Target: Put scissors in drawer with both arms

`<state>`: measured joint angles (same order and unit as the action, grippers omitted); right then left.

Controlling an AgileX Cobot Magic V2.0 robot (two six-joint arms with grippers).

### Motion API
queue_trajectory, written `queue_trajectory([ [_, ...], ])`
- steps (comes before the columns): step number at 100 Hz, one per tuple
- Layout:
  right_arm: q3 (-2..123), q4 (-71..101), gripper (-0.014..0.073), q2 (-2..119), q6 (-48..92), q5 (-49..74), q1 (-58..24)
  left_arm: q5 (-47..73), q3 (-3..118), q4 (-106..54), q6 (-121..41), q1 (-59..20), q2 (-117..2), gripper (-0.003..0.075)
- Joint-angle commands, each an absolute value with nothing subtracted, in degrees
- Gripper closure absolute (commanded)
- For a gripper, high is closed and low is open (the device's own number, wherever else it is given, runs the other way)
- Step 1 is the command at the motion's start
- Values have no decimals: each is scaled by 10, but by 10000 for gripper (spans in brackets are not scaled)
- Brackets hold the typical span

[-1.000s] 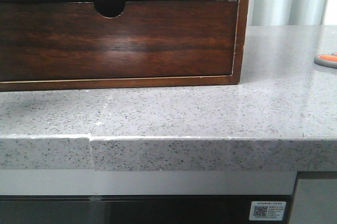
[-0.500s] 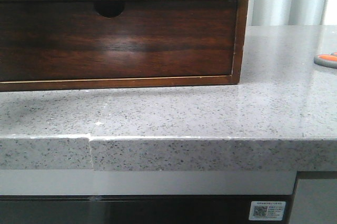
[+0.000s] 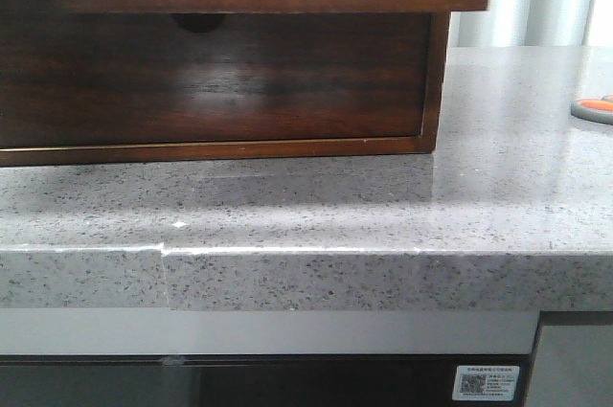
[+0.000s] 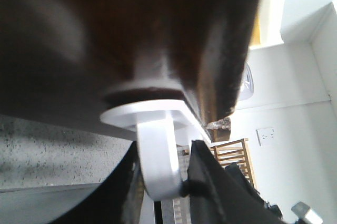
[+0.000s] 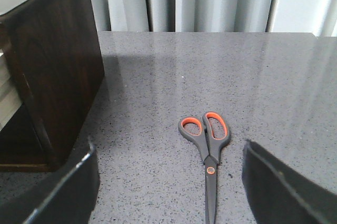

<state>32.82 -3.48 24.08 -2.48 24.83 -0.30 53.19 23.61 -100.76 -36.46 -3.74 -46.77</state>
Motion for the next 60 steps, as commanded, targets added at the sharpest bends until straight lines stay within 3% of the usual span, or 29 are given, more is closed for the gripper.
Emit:
queue_trajectory([
  [1, 348, -40, 85, 249, -23, 202, -1, 598, 243, -1009, -407, -41, -431, 662],
  [44, 348, -40, 85, 249, -23, 202, -1, 587, 239, -998, -390, -41, -395, 657],
  [51, 348, -40, 85, 249, -23, 202, -1, 585, 239, -998, -390, -41, -395, 634],
  [60, 348, -40, 86, 249, -23, 202, -1, 578, 239, -990, -390, -41, -395, 546],
])
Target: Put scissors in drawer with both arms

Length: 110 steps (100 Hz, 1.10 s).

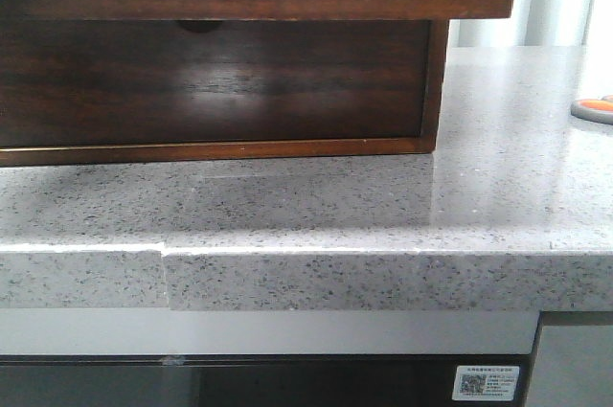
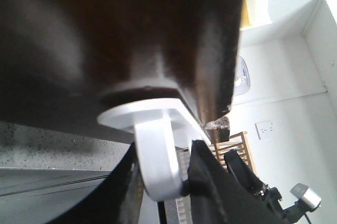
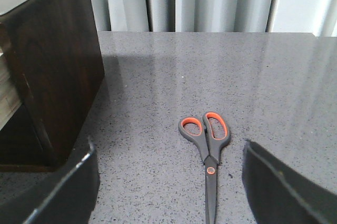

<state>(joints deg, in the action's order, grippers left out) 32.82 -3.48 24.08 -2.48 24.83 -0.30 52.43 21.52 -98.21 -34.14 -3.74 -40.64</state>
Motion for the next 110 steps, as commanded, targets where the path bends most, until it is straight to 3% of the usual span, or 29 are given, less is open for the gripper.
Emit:
queue_trajectory([
  [1, 348, -40, 86, 249, -23, 202, -1, 578, 239, -989, -390, -41, -395, 528],
  [15, 348, -40, 89, 249, -23, 202, -1, 577, 239, -973, -390, -41, -395, 332],
  [22, 348, -43, 89, 249, -23, 202, -1, 574, 239, -966, -390, -41, -395, 285],
  [62, 389, -60, 89, 271, -23, 266, -1, 557, 242, -822, -373, -41, -348, 293],
  [93, 431, -60, 90, 332, -24, 355, -1, 560, 375, -384, -179, -41, -254, 293],
  [110, 478, -60, 90, 400, -29, 423, 1, 561, 464, -289, -169, -68, -235, 293],
])
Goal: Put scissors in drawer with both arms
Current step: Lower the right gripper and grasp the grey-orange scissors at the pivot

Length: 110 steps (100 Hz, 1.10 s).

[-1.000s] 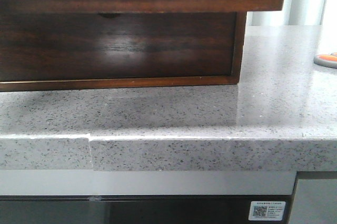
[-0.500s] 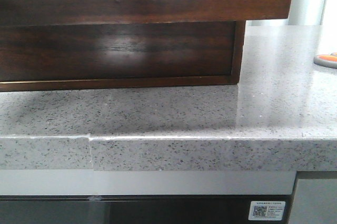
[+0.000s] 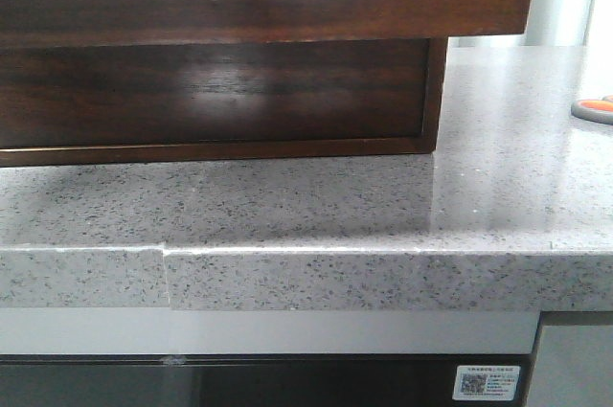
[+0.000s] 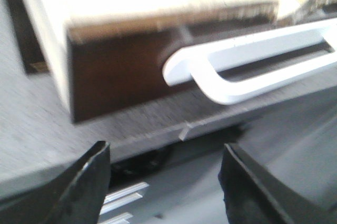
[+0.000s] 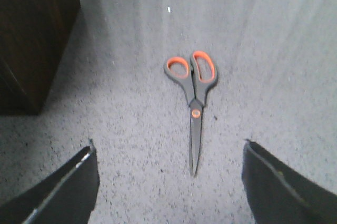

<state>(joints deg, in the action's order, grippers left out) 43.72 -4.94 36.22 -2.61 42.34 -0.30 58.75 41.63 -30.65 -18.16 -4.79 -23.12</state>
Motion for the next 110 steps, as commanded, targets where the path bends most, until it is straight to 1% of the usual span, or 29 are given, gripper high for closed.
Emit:
queue_trajectory([
  [1, 481, -60, 90, 407, -29, 428, 2, 561, 468, -289, -170, -70, -236, 293],
  [14, 520, -59, 90, 476, -31, 466, 20, 544, 491, -238, -180, -116, -241, 293],
  [21, 541, -57, 90, 518, -31, 488, 32, 525, 492, -210, -182, -125, -241, 293],
  [34, 575, -56, 109, 606, -28, 529, 47, 491, 492, -195, -184, -125, -244, 293],
  [51, 619, -35, 145, 706, -13, 547, 49, 464, 492, -198, -189, -125, -262, 292],
  [65, 664, -16, 156, 779, 8, 554, 50, 462, 492, -246, -252, -125, -282, 293],
  [77, 702, -3, 156, 823, 27, 566, 56, 452, 492, -256, -261, -125, -290, 293],
  [96, 752, 46, 156, 883, 76, 593, 92, 446, 492, -258, -261, -125, -294, 293],
  [110, 757, 45, 156, 908, 87, 597, 102, 439, 492, -259, -261, -125, -294, 293],
])
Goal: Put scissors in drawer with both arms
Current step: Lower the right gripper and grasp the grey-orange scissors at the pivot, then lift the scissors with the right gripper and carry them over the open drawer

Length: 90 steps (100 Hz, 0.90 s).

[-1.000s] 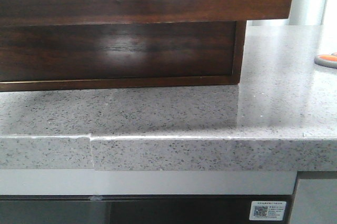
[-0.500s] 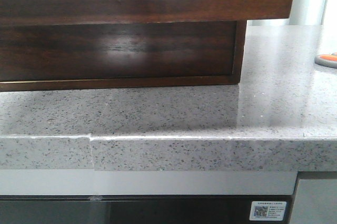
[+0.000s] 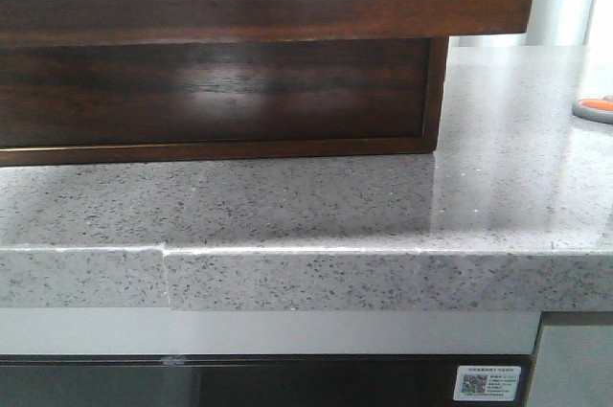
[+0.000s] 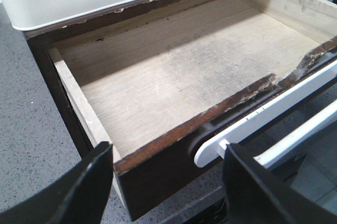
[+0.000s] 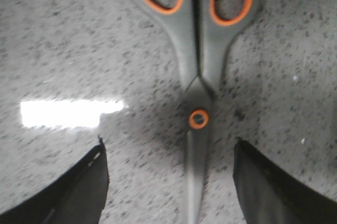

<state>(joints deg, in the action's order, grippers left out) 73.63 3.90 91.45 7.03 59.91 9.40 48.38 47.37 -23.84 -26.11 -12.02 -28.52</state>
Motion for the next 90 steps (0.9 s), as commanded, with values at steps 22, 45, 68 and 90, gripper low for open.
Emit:
queue_trajectory([
  [22, 757, 41, 156, 936, 91, 595, 102, 438, 492, -261, -261, -125, -294, 293],
  [45, 757, 39, 224, 952, 96, 593, 102, 438, 492, -261, -261, -125, -294, 293],
  [68, 757, 39, 310, 960, 102, 604, 102, 437, 492, -261, -261, -125, -294, 293],
  [90, 757, 39, 428, 961, 102, 606, 102, 437, 492, -261, -261, -125, -294, 293],
])
